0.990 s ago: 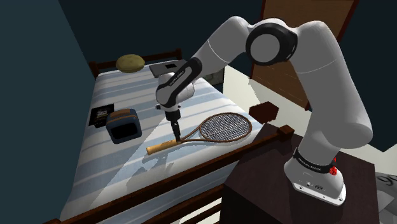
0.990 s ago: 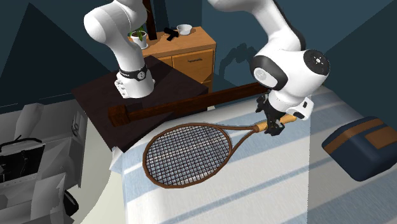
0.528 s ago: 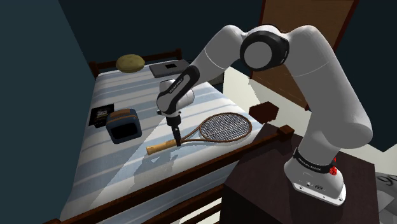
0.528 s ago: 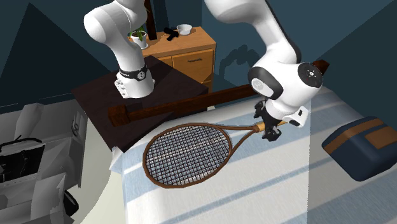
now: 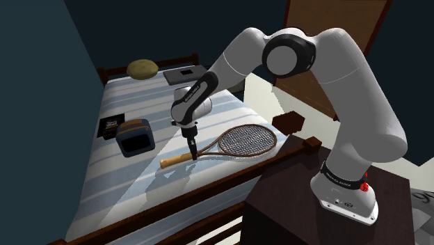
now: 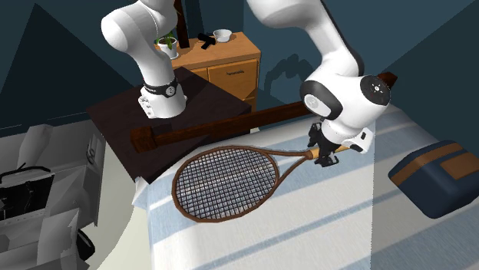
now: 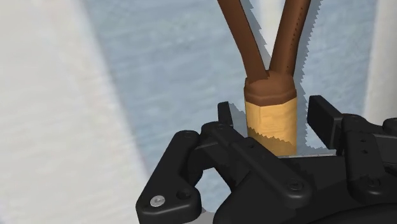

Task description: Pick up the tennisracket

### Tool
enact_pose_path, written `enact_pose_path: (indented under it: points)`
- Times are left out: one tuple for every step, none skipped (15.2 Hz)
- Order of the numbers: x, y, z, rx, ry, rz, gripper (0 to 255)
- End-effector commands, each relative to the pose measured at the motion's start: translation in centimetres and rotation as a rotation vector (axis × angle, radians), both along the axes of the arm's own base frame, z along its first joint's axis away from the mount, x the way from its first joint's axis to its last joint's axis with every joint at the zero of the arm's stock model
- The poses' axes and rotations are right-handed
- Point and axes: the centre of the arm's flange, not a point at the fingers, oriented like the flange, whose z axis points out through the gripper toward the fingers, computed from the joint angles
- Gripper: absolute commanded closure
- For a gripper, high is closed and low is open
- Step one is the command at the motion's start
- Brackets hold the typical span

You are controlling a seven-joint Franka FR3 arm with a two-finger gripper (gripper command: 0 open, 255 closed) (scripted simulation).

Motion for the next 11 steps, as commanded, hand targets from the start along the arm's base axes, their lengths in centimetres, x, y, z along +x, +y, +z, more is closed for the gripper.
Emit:
enact_pose_path:
  points:
    - [-0.1,-0.1,-0.2,-0.001,0.002,-0.001,255]
    - [-0.1,-0.1,-0.2,-0.001,0.002,-0.001,255]
    - [-0.1,-0.1,0.3,-0.001,0.002,-0.001,255]
    - [-0.1,-0.1,0.8,-0.001,0.002,-0.001,255]
    - [-0.1,-0.1,1.3,-0.001,0.002,-0.001,255]
    - [-0.1,-0.1,1.9,-0.001,0.002,-0.001,255]
    - [-0.1,-0.1,2.4,-0.001,0.002,-0.001,255]
    - [-0.1,-0.1,2.9,-0.001,0.002,-0.001,255]
    - [-0.1,-0.1,3.5,-0.001,0.002,-0.001,255]
    - [-0.1,-0.1,4.0,-0.001,0.002,-0.001,255]
    - [-0.1,-0.1,4.5,-0.001,0.002,-0.001,255]
